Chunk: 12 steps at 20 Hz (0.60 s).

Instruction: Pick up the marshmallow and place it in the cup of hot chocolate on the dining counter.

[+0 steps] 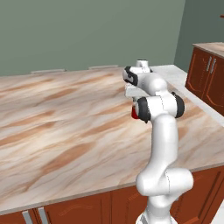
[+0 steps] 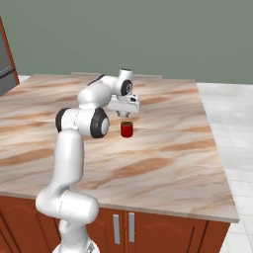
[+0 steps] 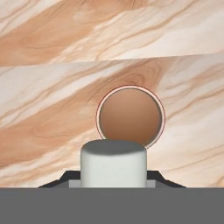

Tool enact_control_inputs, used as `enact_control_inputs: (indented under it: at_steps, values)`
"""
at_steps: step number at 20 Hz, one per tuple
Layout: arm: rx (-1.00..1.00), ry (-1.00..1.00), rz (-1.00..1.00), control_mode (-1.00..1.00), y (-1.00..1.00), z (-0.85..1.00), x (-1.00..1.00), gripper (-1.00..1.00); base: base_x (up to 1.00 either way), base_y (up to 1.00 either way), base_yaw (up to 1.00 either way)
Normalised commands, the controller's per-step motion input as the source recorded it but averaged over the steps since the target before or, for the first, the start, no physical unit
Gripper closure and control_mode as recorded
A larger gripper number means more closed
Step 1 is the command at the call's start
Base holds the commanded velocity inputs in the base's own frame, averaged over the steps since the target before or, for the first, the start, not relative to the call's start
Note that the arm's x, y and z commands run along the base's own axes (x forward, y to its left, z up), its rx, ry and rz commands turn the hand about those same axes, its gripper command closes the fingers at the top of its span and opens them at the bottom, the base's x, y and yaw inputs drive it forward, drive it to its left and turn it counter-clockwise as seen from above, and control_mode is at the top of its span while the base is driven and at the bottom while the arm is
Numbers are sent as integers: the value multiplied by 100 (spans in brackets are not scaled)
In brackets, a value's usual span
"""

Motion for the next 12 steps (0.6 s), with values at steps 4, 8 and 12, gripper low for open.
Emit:
enact_control_inputs:
  at_steps: [4,8,12]
  values:
    - [0,0,0,-100,0,-23,16,100,0,0,0]
    - [0,0,0,-100,-2,-24,12,100,0,0,0]
    - [0,0,0,-100,-6,-21,21,100,0,0,0]
